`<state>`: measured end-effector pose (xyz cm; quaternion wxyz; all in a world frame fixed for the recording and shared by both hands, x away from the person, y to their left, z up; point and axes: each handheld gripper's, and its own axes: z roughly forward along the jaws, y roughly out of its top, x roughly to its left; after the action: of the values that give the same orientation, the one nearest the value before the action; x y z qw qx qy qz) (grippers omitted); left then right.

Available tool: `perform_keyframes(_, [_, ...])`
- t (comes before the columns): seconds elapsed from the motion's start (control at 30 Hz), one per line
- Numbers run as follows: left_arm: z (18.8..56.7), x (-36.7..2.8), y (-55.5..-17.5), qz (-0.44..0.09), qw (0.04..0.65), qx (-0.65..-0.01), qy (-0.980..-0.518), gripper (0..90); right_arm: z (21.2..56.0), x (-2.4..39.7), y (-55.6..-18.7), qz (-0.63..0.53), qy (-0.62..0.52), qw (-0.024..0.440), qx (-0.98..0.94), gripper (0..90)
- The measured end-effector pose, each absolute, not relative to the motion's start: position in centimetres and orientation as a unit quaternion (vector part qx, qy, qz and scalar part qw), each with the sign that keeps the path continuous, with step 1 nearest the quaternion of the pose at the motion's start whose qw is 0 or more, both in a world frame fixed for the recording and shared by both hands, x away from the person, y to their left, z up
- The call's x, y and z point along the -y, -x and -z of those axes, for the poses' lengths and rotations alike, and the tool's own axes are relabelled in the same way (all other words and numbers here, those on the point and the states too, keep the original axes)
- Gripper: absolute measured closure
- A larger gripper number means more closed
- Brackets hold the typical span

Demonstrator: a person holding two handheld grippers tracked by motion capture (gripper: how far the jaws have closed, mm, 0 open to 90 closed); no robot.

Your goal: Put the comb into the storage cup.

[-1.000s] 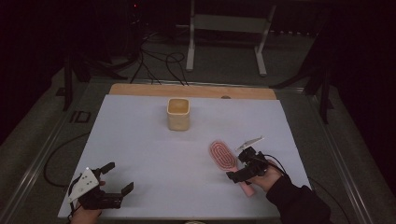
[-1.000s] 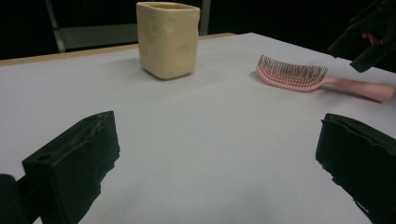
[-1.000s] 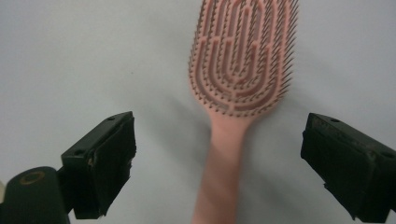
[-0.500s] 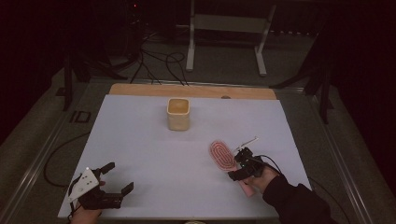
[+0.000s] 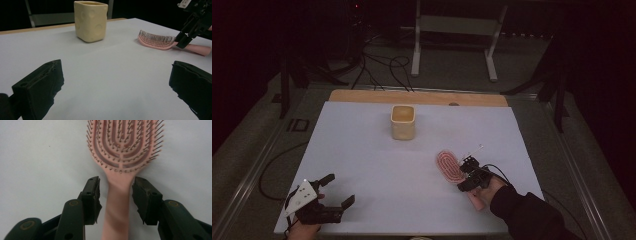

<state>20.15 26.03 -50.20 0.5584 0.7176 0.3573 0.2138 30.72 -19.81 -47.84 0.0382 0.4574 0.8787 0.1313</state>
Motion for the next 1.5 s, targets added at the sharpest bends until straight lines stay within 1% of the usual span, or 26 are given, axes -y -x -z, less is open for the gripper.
perform_keyframes(0.4, [50.2,-26.1,-20.2,-0.213,0.559,-0.358,-0.717,0.4,48.7,19.4,-31.5,-0.105,-0.459,0.03,-0.882,62.7])
perform_keyframes(0.73, [50.2,-26.0,-20.2,-0.213,0.559,-0.36,-0.716,0.4,48.9,19.0,-31.4,-0.096,-0.451,0.037,-0.886,62.0])
perform_keyframes(0.83, [50.2,-26.0,-20.2,-0.212,0.559,-0.359,-0.717,0.3,48.9,19.0,-31.4,-0.091,-0.428,0.039,-0.898,61.9])
perform_keyframes(1.0, [50.3,-26.0,-20.2,-0.212,0.557,-0.359,-0.718,0.4,48.9,18.7,-31.4,-0.08,-0.433,0.045,-0.897,62.3])
perform_keyframes(1.17, [50.3,-26.0,-20.2,-0.211,0.556,-0.358,-0.719,0.4,48.9,18.7,-31.2,-0.086,-0.442,0.047,-0.892,69.8])
perform_keyframes(1.5, [50.3,-26.0,-20.2,-0.21,0.556,-0.36,-0.719,0.4,48.9,19.0,-31.0,-0.099,-0.418,0.05,-0.902,70.2])
